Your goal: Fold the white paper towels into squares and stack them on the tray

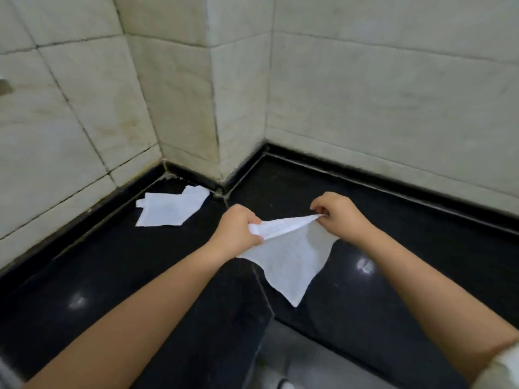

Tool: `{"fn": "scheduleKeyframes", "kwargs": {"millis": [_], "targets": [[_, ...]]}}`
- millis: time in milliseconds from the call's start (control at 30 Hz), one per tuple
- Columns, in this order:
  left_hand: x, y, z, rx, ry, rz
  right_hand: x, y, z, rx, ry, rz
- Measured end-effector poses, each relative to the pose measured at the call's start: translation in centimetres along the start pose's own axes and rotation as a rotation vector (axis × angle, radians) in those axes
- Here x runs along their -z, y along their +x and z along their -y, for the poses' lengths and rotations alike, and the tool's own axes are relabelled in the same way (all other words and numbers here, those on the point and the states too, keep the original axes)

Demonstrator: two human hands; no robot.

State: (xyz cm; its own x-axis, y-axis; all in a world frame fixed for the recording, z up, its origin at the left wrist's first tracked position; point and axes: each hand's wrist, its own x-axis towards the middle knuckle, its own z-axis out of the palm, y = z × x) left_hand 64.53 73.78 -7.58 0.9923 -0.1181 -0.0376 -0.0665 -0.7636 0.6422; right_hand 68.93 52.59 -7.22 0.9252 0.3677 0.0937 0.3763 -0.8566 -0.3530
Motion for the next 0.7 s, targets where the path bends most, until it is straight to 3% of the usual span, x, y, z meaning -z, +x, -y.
{"fn": "scheduleKeyframes", "kwargs": {"millis": [67, 167, 267, 367, 500, 633, 700], "targets": [[-2.0, 2.2, -3.7, -0.11, 0.094, 0.028, 2.8, -2.1, -3.5, -0.078, -0.025, -0.158], [-4.6, 4.6, -9.9, -0.224, 0.04, -0.005, 7.1, -6.0, -8.6, -0.144, -0.139, -0.379], [-7.7, 6.1, -14.3, -0.215, -0.078, 0.006, 9.4, -10.8, -13.3, -0.151, -0.349, -0.418], [-12.8, 7.1, -14.7, -0.133, -0.083, 0.128, 8.0, -15.4, -17.6, -0.149, -0.467, -0.319], [-20.2, 6.3, -12.4, -0.047, -0.011, 0.328, 2.2, -20.9, -21.3, -0.143, -0.4, -0.048], [-25.3, 5.1, -11.0, -0.061, 0.169, 0.538, -2.9, -24.0, -23.3, -0.329, -0.255, 0.298], [-26.6, 4.6, -10.7, -0.131, 0.294, 0.606, -3.6, -24.4, -23.9, -0.39, -0.183, 0.395]]}}
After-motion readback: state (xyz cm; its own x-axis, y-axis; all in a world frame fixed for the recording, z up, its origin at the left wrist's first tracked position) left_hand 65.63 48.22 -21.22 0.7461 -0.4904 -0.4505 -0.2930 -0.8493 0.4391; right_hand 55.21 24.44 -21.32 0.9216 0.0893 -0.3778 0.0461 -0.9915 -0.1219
